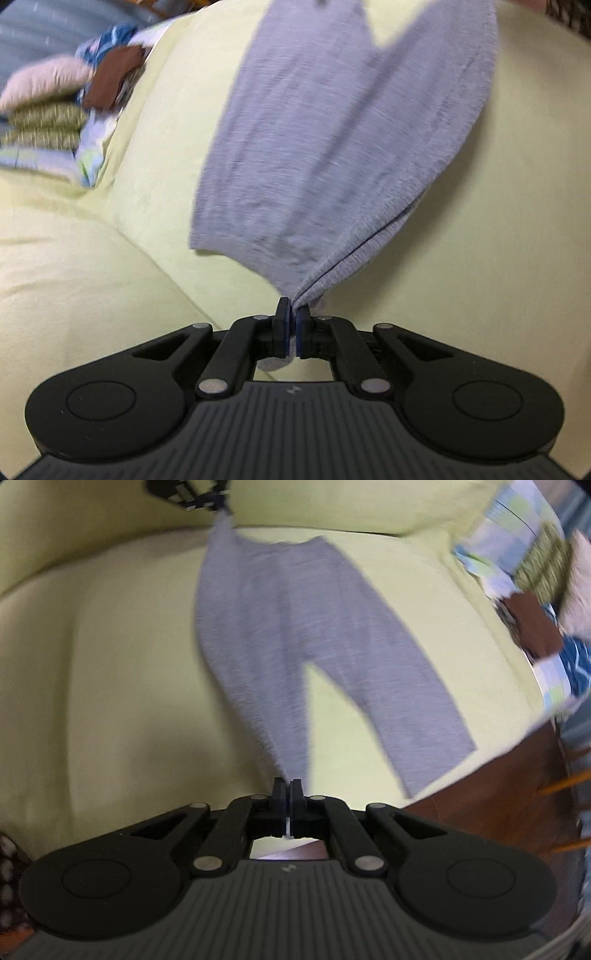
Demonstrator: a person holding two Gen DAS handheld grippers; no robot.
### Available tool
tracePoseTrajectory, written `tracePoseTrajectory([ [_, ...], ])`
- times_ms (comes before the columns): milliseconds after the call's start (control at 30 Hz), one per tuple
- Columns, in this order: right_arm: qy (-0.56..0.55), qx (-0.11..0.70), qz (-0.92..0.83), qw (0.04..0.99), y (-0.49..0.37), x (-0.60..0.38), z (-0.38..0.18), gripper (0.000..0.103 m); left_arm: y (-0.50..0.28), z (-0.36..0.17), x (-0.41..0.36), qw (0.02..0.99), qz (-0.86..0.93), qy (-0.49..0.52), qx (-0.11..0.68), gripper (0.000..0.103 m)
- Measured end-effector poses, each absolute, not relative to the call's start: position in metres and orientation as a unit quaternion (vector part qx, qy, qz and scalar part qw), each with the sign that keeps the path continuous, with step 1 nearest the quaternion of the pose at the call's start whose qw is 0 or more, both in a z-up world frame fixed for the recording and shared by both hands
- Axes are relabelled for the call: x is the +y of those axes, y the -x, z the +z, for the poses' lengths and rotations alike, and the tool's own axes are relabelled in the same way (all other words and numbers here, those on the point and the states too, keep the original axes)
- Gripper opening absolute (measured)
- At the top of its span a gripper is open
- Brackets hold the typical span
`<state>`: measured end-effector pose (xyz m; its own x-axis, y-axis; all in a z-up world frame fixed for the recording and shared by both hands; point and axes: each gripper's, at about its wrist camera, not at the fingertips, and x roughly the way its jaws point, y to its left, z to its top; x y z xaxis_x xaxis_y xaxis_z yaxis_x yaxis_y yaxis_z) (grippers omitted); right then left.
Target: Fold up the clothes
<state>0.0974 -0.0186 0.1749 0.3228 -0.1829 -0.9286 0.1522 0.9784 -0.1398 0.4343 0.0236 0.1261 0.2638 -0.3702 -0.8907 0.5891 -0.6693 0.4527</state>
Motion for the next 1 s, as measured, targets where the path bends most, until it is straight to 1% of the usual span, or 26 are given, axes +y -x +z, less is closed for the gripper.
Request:
tracePoseTrajectory([
  [100, 0.000, 0.570, -0.102, 0.816, -0.105, -0.062, 0.182, 0.000, -0.438, 0.143, -0.010, 0.407, -0.594, -0.685, 0.109, 0.000],
  [200, -0.033, 0.577, -0.093, 0.811, -0.116, -0.126, 0.170, 0.000, -0.442, 0.146, -0.052, 0.407, -0.585, -0.684, 0.156, 0.000],
  [400, -0.062, 0.593, -0.079, 0.799, -0.132, -0.216, 0.141, 0.000, -0.451, 0.114, -0.111, 0.398, -0.569, -0.687, 0.214, 0.000],
  [567, -0.090, 0.595, -0.079, 0.795, -0.146, -0.271, 0.125, 0.000, -0.467, 0.100, -0.148, 0.397, -0.559, -0.682, 0.254, 0.000],
  [800, -0.120, 0.600, -0.087, 0.786, -0.160, -0.312, 0.100, 0.000, -0.476, 0.090, -0.183, 0.391, -0.556, -0.681, 0.273, 0.000],
  [1000, -0.158, 0.604, -0.102, 0.775, -0.156, -0.317, 0.090, 0.000, -0.480, 0.080, -0.190, 0.395, -0.551, -0.682, 0.273, 0.000],
])
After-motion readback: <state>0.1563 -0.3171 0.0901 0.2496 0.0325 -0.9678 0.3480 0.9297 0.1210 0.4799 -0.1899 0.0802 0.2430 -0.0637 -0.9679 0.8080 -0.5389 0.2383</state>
